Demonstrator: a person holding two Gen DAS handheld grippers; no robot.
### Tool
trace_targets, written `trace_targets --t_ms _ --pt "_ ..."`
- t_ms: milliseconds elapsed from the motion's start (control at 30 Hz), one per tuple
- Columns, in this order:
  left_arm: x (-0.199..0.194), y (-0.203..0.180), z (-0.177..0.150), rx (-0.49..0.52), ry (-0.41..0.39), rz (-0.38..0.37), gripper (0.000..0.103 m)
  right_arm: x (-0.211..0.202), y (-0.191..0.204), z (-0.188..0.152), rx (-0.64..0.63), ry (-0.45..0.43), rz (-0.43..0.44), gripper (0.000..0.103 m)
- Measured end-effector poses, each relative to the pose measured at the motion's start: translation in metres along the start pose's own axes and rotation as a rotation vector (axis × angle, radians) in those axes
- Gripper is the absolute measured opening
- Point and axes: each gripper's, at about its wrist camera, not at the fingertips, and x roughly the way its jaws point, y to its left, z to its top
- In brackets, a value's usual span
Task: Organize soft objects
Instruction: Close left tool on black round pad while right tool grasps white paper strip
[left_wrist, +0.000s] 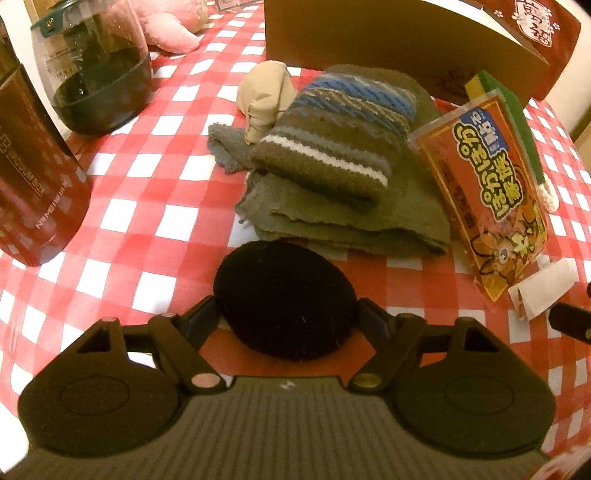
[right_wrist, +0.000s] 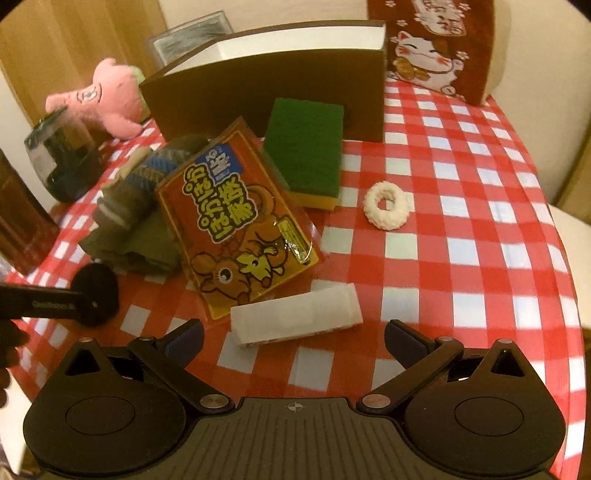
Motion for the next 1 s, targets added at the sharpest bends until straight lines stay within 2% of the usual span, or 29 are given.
trace_targets --t_ms 167,333,567,800,1000 --pt "-0.001 0.004 -0.003 0.004 -0.006 0.006 0.078 0.016 0.0 0.005 -0.021 0.014 0.011 0.103" --pt "-0.003 0.007 -0.003 -0.003 0.001 0.015 0.078 0.033 0.007 0.004 -0.105 0.045 -0.032 0.103" --pt "-0.003 0.006 -0.003 -0.022 0.011 0.027 0.079 0.043 0.009 0.0 -0.151 0.051 -0.073 0.103" --pt "-0.001 0.005 0.0 -0.034 0.025 0.037 0.081 0.039 0.01 0.001 -0.174 0.03 -0.064 0.089" --pt "0.002 0.004 0.002 -0.049 0.028 0.046 0.084 0.033 0.004 0.003 -0.151 0.023 -0.051 0.088"
